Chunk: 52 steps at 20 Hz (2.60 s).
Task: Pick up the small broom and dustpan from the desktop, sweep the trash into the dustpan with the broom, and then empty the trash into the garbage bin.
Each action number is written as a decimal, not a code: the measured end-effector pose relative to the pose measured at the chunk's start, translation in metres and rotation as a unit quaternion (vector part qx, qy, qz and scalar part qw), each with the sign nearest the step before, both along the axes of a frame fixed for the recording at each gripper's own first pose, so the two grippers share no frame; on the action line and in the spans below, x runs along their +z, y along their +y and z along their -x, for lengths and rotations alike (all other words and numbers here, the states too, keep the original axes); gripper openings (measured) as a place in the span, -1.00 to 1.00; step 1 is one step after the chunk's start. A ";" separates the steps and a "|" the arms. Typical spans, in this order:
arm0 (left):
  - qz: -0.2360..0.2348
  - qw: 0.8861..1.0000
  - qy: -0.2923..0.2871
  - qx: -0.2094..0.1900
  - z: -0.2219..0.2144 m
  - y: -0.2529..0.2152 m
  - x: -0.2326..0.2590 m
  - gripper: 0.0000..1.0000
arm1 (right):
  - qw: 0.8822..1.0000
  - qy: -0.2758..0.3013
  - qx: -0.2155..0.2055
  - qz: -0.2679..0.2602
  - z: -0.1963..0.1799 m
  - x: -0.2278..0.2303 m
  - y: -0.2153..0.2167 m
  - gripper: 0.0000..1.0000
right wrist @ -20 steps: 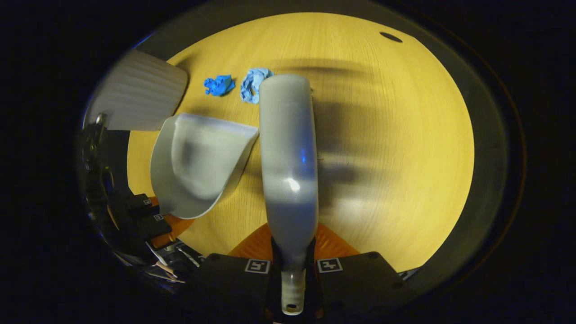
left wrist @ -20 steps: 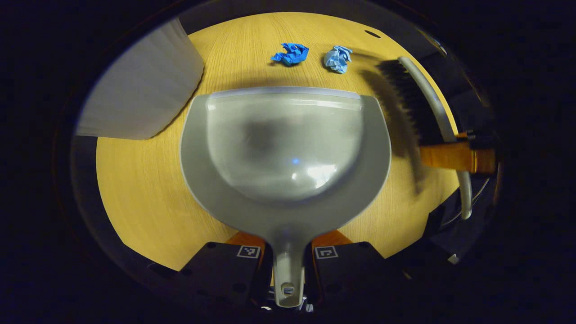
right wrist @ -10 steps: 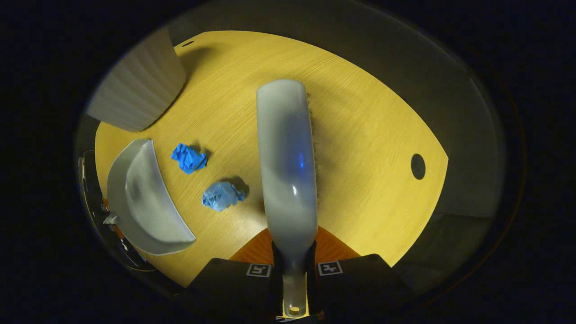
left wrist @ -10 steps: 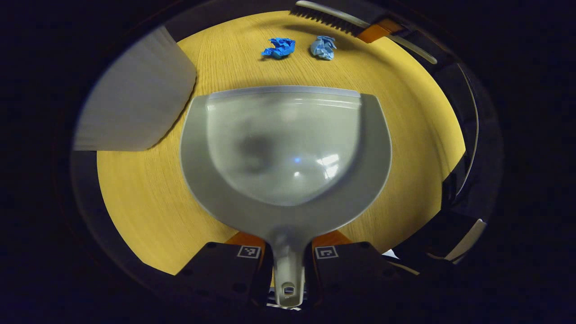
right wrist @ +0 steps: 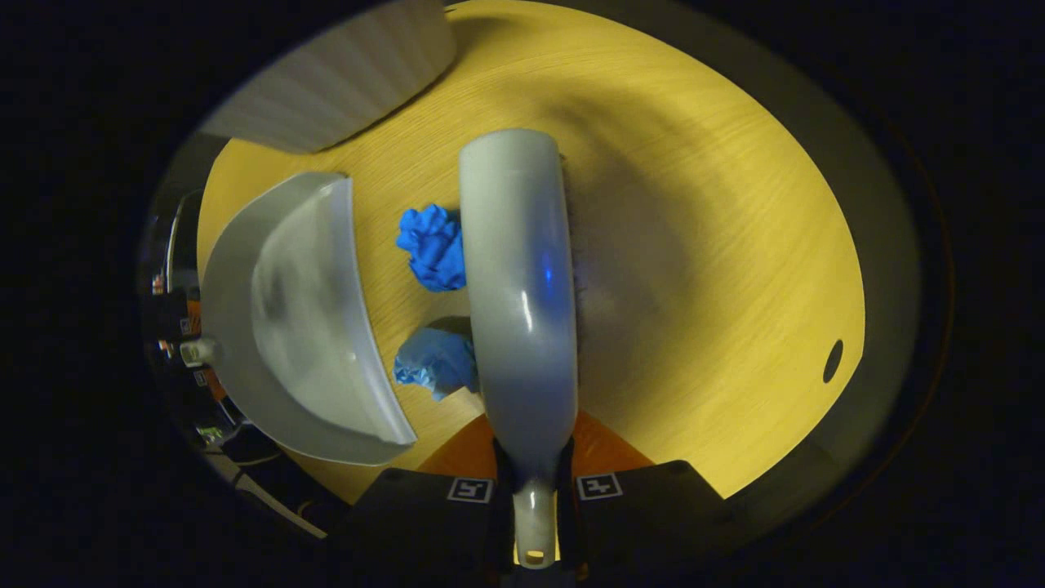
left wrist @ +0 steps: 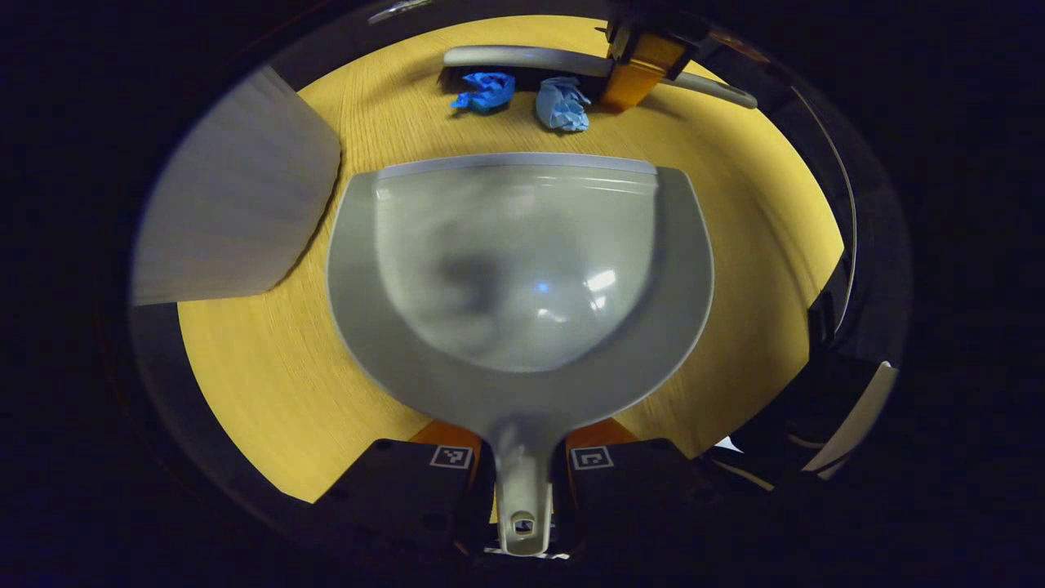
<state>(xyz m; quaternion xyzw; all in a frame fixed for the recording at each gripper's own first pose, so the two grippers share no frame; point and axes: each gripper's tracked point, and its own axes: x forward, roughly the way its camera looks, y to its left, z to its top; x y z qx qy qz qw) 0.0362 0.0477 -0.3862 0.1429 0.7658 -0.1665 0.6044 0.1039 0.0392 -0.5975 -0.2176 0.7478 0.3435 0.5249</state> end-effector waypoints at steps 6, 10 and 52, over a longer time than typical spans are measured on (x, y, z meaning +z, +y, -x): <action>-0.007 0.999 -0.008 -0.052 0.004 0.000 0.000 -0.46 | 0.981 0.157 0.050 -0.100 0.070 0.025 0.005 -0.53; -0.001 0.998 -0.022 -0.053 0.001 -0.001 -0.002 -0.45 | 0.979 0.140 -0.044 -0.145 0.056 0.027 0.018 -0.53; -0.534 0.707 -0.204 -0.416 -0.057 0.069 0.011 -0.46 | 0.713 -0.176 -0.507 -0.452 0.071 0.064 -0.010 -0.55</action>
